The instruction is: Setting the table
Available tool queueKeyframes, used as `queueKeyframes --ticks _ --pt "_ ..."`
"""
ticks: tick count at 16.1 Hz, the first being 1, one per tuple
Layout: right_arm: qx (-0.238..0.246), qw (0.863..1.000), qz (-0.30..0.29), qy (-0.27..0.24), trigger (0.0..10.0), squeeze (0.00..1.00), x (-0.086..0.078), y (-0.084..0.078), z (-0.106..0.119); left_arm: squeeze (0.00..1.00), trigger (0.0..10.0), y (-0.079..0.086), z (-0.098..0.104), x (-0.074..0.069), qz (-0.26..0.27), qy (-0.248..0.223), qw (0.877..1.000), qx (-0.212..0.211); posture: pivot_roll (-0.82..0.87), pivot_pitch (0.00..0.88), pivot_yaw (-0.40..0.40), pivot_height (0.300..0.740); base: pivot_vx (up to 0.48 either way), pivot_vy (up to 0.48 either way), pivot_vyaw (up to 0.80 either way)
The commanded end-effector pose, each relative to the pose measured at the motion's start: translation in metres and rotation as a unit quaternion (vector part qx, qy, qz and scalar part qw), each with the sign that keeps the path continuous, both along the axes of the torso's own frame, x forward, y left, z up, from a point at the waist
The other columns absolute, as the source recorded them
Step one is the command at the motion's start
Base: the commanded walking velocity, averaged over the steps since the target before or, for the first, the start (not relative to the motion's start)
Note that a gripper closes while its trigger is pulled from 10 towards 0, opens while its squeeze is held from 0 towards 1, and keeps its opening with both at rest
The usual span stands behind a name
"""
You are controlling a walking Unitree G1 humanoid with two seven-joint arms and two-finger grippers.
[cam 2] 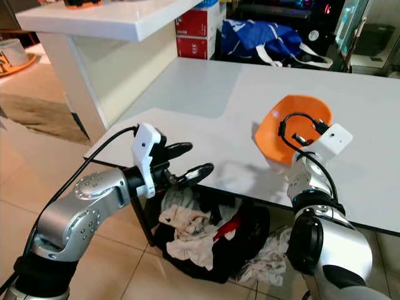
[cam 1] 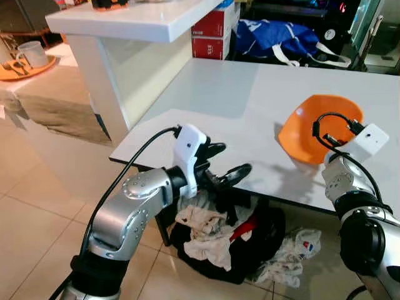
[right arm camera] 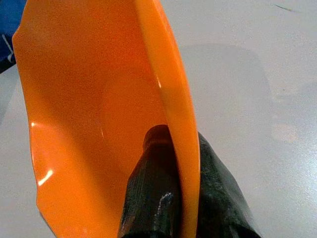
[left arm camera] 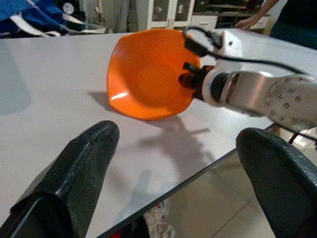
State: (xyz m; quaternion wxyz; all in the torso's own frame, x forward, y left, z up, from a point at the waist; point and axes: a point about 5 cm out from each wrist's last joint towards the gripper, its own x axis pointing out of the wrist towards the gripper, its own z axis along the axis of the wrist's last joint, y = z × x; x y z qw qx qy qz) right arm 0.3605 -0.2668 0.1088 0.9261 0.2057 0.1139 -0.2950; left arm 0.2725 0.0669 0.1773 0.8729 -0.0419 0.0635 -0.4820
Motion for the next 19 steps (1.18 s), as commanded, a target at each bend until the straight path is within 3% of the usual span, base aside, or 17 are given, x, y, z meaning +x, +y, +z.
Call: queueKeyframes --ticks 1,5,6,7,14,19 --pt "0.013 0.996 0.001 0.094 10.0 0.0 -0.019 0.006 -0.038 0.0 10.0 -0.001 0.005 -0.001 -0.002 -0.007 1.0 0.0 0.1 0.0 0.107 0.74 0.0 0.0 0.0" --pt "0.013 0.993 0.007 0.117 10.0 0.0 -0.023 0.01 -0.047 0.0 10.0 -0.001 0.006 -0.005 0.003 -0.004 1.0 -0.003 0.1 0.005 0.107 0.74 0.0 0.0 0.0" --pt "0.015 0.993 0.007 0.119 10.0 0.96 -0.024 0.01 -0.048 0.0 10.0 0.0 0.006 -0.005 0.004 -0.003 1.0 -0.003 0.1 0.005 0.108 0.74 0.0 0.0 0.0" --pt "0.016 0.993 0.006 0.12 10.0 1.0 -0.025 0.01 -0.049 0.0 10.0 0.001 0.005 -0.006 0.008 -0.001 1.0 -0.003 0.1 0.005 0.108 0.74 0.0 0.0 0.0" --pt "0.006 0.992 0.007 0.127 10.0 1.0 -0.026 0.009 -0.05 0.0 10.0 0.006 0.004 -0.008 0.026 0.008 1.0 -0.006 0.1 0.013 0.097 0.74 0.0 0.0 0.0" --pt "-0.101 0.989 0.023 0.107 10.0 1.0 -0.012 0.004 -0.024 0.0 10.0 0.008 0.002 -0.007 0.04 0.011 0.999 -0.008 0.09 0.002 0.091 0.74 0.0 0.0 0.0"
